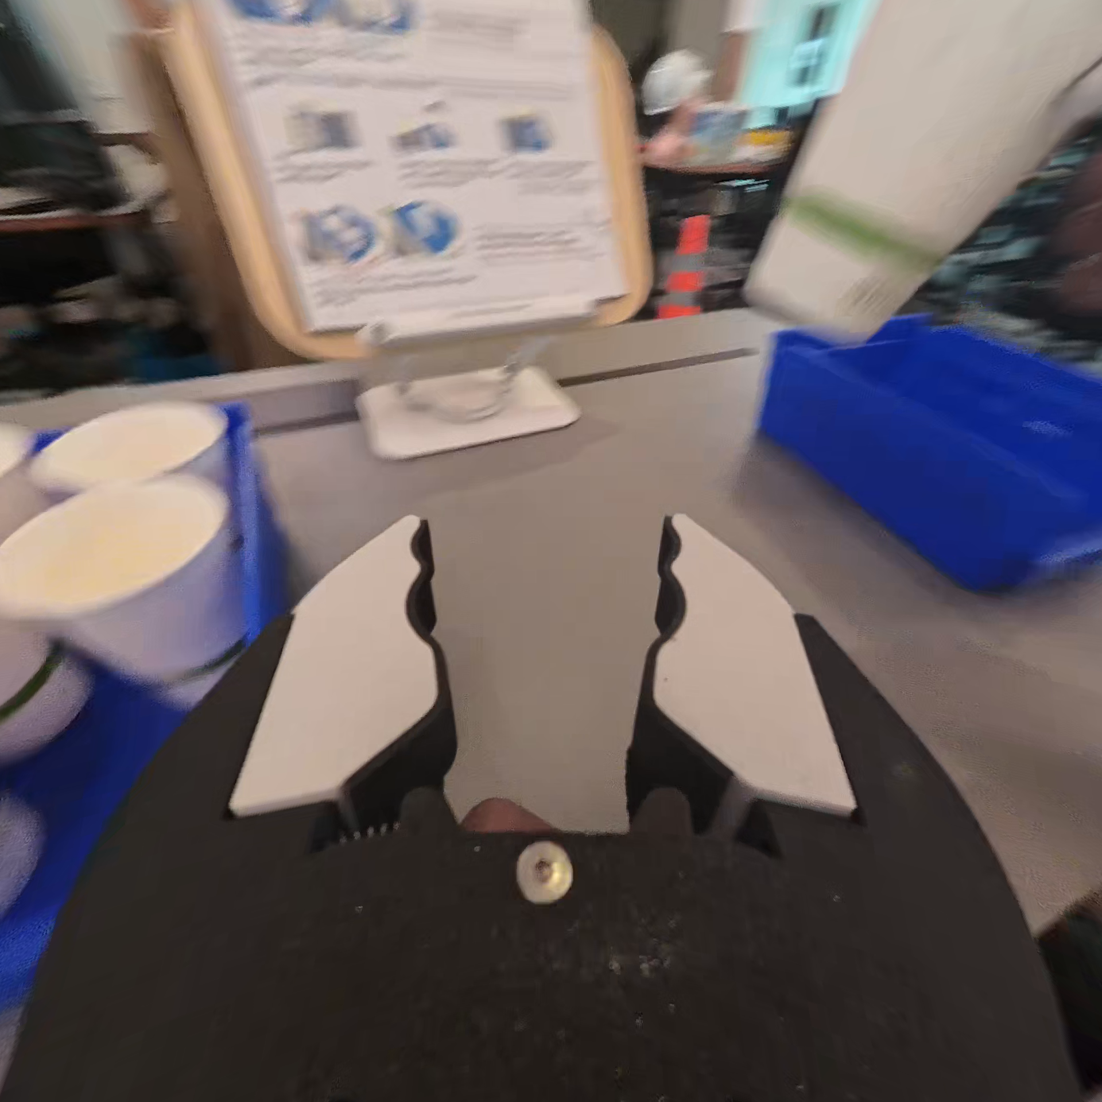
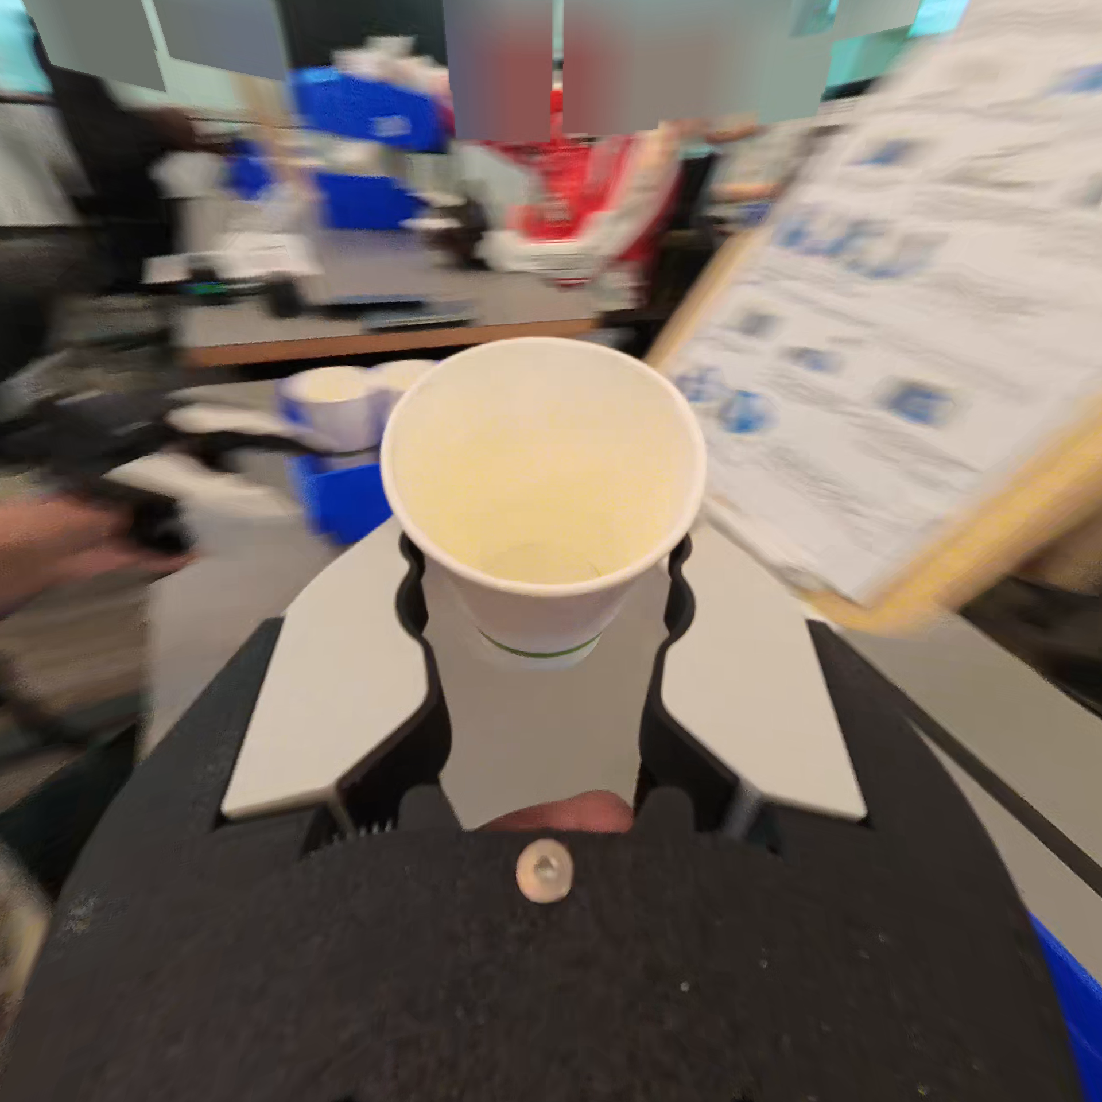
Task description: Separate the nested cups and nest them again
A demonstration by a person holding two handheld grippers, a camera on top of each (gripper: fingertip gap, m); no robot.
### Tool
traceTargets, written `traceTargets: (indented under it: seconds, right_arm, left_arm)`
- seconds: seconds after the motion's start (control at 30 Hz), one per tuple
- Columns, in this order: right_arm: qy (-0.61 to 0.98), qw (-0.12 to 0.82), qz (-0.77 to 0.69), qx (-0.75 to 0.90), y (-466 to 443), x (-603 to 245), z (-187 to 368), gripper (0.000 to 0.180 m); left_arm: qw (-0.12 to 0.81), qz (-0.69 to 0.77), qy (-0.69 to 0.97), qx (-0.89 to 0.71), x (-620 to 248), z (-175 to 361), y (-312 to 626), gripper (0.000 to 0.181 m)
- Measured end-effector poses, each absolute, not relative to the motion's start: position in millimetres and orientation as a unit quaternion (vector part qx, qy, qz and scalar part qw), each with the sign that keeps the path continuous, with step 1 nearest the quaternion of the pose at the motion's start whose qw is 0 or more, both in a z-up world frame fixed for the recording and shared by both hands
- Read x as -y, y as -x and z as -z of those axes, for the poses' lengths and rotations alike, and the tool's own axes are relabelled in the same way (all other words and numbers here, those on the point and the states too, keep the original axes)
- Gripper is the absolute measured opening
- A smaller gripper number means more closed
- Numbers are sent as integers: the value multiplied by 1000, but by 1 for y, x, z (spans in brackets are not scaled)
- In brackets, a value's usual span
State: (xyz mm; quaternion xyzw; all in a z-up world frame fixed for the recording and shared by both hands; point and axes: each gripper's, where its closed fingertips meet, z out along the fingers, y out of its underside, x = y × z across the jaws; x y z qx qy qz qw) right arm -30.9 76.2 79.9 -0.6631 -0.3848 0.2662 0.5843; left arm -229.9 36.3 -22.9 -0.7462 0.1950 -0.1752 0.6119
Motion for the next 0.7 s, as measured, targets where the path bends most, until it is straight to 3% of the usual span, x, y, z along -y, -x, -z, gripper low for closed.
traceTargets:
  seconds: [0.1,0.23,0.43,0.7]
  right_arm:
    - [725,660,-83,180,-92,-102,-94,79]
    - [772,636,20,13,-203,-103,-42,80]
    - [840,542,36,-17,-235,-118,70,80]
    - [864,503,21,6,-228,-139,111,82]
  left_arm:
    - [608,120,771,-145,-14,56,253,70]
    - [582,155,790,-111,5,79,259,69]
    - [566,176,797,-118,2,87,252,68]
    - [566,165,800,-116,4,92,256,68]
